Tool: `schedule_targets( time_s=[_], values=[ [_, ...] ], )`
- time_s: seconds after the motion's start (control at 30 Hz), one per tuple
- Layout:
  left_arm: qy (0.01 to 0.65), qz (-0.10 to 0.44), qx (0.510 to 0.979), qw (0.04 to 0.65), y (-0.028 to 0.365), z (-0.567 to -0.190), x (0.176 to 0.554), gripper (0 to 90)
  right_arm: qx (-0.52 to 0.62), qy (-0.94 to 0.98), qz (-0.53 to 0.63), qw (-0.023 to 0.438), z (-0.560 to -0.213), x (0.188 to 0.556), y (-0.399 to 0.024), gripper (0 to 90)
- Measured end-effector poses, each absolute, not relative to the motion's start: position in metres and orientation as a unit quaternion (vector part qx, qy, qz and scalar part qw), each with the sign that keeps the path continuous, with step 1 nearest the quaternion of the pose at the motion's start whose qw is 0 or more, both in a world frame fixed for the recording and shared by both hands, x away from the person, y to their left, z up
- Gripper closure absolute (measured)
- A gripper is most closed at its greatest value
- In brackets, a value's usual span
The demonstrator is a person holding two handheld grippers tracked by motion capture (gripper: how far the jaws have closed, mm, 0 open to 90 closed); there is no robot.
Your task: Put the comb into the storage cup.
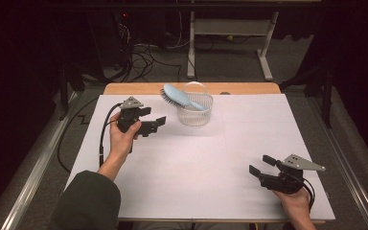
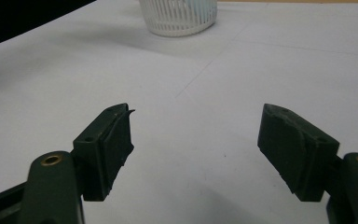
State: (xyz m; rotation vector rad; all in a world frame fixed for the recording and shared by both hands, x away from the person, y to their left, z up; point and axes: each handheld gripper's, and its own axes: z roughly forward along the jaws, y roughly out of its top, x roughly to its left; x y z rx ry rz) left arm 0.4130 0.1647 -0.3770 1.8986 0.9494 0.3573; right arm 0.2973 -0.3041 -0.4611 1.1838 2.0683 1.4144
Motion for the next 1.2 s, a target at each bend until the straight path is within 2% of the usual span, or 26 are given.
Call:
schedule_targets(
  time_s=[1.2],
  values=[
    [0.389,0.156,0.774,0.475,0.183,-0.378,0.393,25.2,0.419,0.734,0.501,0.186,-0.461,0.297,-0.304,27.0]
  ],
)
